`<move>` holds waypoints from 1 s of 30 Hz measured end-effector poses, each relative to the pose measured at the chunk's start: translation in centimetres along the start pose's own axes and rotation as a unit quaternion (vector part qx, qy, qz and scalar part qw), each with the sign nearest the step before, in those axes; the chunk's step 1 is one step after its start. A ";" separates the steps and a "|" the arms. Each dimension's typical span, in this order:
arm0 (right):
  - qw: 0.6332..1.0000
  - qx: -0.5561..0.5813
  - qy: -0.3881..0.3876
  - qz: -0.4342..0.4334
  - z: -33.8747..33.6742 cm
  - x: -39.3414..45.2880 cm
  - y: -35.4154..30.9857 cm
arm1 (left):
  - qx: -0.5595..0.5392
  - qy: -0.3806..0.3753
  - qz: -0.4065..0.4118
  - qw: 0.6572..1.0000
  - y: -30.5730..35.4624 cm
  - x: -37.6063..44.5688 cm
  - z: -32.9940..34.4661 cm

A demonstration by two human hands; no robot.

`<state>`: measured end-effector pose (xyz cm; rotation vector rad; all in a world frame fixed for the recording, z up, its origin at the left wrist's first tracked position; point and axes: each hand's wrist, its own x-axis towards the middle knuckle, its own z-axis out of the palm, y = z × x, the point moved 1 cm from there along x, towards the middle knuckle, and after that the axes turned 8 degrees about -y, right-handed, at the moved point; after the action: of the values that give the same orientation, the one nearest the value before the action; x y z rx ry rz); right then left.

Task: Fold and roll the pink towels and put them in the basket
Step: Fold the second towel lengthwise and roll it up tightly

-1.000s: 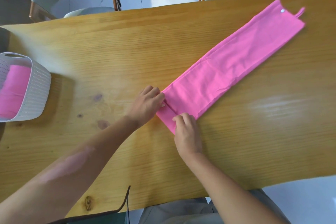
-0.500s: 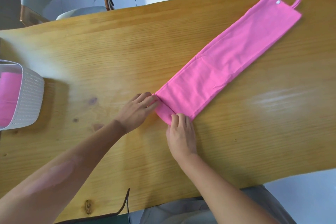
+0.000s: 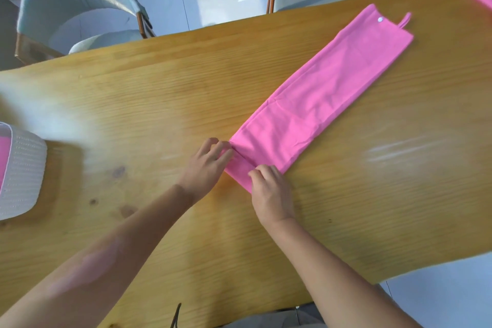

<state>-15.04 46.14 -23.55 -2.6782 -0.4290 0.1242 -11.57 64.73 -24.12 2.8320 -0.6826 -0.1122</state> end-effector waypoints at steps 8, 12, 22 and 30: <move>0.994 -0.086 -0.050 0.037 1.5 -1.3 -0.5 | 0.081 -0.060 0.069 0.993 -1.0 -0.6 0.8; 0.993 -0.108 -0.028 0.039 1.0 -0.9 0.5 | 0.044 -0.039 0.067 0.996 -0.2 1.2 -0.1; 0.994 -0.062 -0.092 -0.019 -4.1 -7.6 9.3 | -0.069 -0.143 0.128 0.979 7.1 1.2 0.0; 0.980 0.158 -0.099 0.073 -6.6 -12.0 14.4 | -0.265 -0.268 -0.043 0.925 13.1 1.2 2.1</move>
<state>-21.38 27.29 -23.44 -2.3877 -0.2453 0.4661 -16.56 52.38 -23.09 2.2951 -0.5162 -0.9586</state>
